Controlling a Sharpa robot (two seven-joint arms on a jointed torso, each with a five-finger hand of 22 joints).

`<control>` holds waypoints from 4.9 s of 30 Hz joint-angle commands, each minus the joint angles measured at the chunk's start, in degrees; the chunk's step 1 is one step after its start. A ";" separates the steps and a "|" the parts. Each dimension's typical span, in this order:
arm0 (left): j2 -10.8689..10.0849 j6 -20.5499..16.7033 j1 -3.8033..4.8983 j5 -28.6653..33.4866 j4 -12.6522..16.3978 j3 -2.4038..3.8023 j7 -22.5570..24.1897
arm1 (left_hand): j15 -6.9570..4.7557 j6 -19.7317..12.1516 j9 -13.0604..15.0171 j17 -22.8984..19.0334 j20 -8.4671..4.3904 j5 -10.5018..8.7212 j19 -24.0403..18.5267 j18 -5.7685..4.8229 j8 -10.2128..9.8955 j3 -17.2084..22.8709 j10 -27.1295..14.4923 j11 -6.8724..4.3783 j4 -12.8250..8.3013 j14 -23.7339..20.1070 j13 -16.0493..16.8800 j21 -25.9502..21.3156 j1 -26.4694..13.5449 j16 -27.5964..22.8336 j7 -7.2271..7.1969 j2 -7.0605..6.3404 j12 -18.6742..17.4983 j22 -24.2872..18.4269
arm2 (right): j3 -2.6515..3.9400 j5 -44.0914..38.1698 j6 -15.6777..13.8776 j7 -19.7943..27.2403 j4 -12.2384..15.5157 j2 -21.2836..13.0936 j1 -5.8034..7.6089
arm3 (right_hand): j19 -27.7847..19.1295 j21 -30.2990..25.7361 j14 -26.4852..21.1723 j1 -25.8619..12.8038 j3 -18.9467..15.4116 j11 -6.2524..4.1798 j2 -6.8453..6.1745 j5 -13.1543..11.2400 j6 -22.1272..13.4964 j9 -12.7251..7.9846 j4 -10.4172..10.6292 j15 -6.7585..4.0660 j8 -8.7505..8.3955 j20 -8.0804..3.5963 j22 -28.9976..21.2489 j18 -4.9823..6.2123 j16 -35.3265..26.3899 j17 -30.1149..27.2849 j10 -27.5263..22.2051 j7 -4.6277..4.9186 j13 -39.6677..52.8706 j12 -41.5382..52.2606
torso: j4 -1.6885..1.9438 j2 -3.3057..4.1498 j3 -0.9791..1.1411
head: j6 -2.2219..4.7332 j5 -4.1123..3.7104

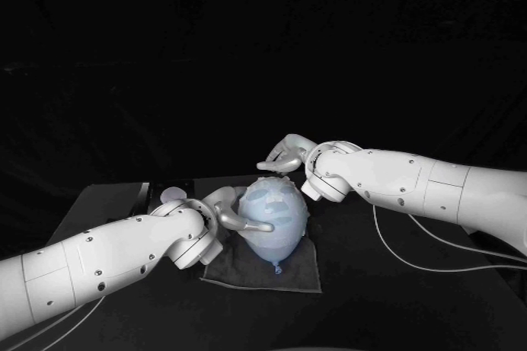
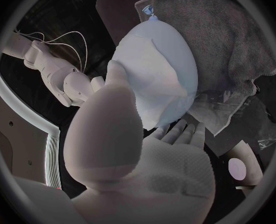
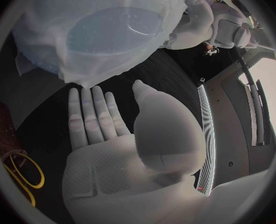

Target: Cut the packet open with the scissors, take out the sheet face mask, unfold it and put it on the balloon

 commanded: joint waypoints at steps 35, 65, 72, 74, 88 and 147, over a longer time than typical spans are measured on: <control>-0.05 0.40 0.04 -0.37 0.48 -0.01 -0.92 | -0.49 -0.16 0.07 -0.06 0.09 -0.17 -0.13 -0.40 -0.08 -0.02 -0.31 -0.27 0.06 0.04 -0.02 -0.27 0.83 -0.14 9.73 -0.13 0.04 -0.04 | 0.05 -15.21 5.26 -6.10 -3.80 3.31 -0.87 | 2.27 -0.20 0.19 14.48 -5.09 -1.63 2.09 -0.35 1.01 2.35 -7.81 -1.30 3.59 -0.30 -0.58 1.48 6.47 0.81 1.56 2.88 0.20 5.70 | 0.00 -0.07 -0.01 | -0.74 0.17; -3.55 -2.31 0.04 12.54 1.36 1.72 16.57 | -0.36 0.95 0.57 0.16 0.13 -0.13 0.03 -0.43 0.52 0.00 0.49 -0.09 0.05 0.47 0.16 -0.22 1.83 0.07 9.75 -0.11 0.38 0.00 | 0.67 18.97 -9.34 30.09 3.80 -6.64 -0.82 | -1.67 -3.29 -1.70 9.81 -1.81 -0.94 1.09 -0.33 0.70 0.67 -2.55 -0.40 2.03 -0.01 -2.26 0.62 5.05 -1.08 0.16 3.26 0.08 3.95 | -0.15 -0.12 -0.03 | 0.19 -0.02; -4.49 -0.83 0.35 16.66 -0.34 2.41 24.51 | -0.34 1.35 0.73 0.14 0.19 -0.15 -0.27 -0.54 0.74 0.01 0.52 -0.13 0.07 0.45 0.17 -0.28 2.13 0.10 9.72 -0.11 0.49 -0.06 | 0.77 25.74 -13.45 36.26 9.43 -11.62 -0.78 | 0.36 -2.55 1.83 11.99 -1.85 -1.59 1.95 -0.27 2.32 0.30 -3.24 -1.32 1.46 -0.03 -2.16 1.54 5.26 -1.03 1.39 2.73 0.02 4.04 | -0.07 -0.22 0.03 | 0.58 0.39; -4.87 0.49 0.39 18.35 -0.72 2.53 26.26 | -0.45 1.14 0.65 0.03 0.20 -0.17 -0.44 -0.59 0.64 0.00 0.14 -0.25 0.06 0.19 0.09 -0.32 2.13 0.00 9.68 -0.11 0.40 -0.10 | 0.77 26.69 -14.21 37.23 11.02 -13.02 -0.83 | 0.39 -2.60 1.93 11.96 -2.11 -1.53 1.73 -0.28 2.35 0.18 -3.21 -1.30 1.21 -0.02 -2.22 1.53 5.02 -1.12 1.33 2.79 -0.03 3.89 | -0.22 -0.22 -0.03 | 0.80 0.64; -8.71 7.40 -0.28 39.41 -3.08 2.73 40.22 | -0.59 9.37 3.81 3.03 0.22 0.14 7.95 -0.38 5.21 1.80 9.97 -1.48 -0.04 8.89 1.81 2.21 4.32 3.93 8.55 1.31 4.18 1.60 | 0.74 28.99 -14.34 40.45 17.92 -19.11 -3.82 | -0.82 -3.97 5.42 12.69 -4.35 -1.85 2.39 -0.29 2.81 -0.83 -3.16 -1.72 -1.18 0.00 -3.21 1.64 3.78 -1.47 1.54 2.23 0.05 2.56 | -0.81 -2.20 -0.47 | 0.32 1.32; -9.88 -25.38 -5.09 48.57 6.20 5.38 48.56 | -15.87 -7.16 -3.12 -2.19 -16.90 -3.32 -6.25 -3.89 -3.53 13.11 -10.87 -16.18 -17.31 -4.63 -1.91 -1.49 -81.43 -1.69 -7.48 17.96 -1.99 -1.22 | 10.88 46.15 -24.79 40.69 21.96 -14.70 -15.77 | -42.84 -9.86 -44.80 -71.13 -13.86 -12.45 7.81 -3.08 -43.37 -18.61 -15.24 -10.95 -17.26 -16.40 -11.37 -8.79 -18.09 -8.50 -57.04 -11.27 -3.69 -4.82 | -0.81 0.02 -1.02 | 7.33 5.34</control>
